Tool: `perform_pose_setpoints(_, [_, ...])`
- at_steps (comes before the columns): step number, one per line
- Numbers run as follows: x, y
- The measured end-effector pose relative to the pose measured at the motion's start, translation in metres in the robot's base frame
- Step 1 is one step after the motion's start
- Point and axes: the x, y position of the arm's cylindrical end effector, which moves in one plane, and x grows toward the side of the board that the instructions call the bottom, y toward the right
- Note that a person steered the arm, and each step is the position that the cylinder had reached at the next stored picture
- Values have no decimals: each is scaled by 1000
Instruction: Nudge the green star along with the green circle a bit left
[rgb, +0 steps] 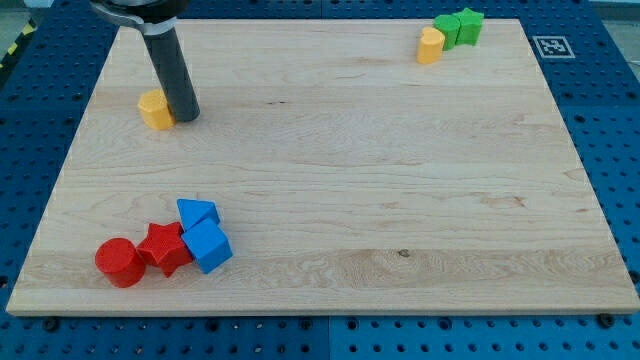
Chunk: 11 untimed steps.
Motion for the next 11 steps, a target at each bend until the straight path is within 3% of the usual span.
perform_pose_setpoints(1, [0, 98])
perform_pose_setpoints(3, [-7, 350])
perform_pose_setpoints(4, [-41, 450])
perform_pose_setpoints(5, [-88, 512])
perform_pose_setpoints(7, [-191, 483])
perform_pose_setpoints(8, [-191, 477])
perform_pose_setpoints(11, [-191, 386])
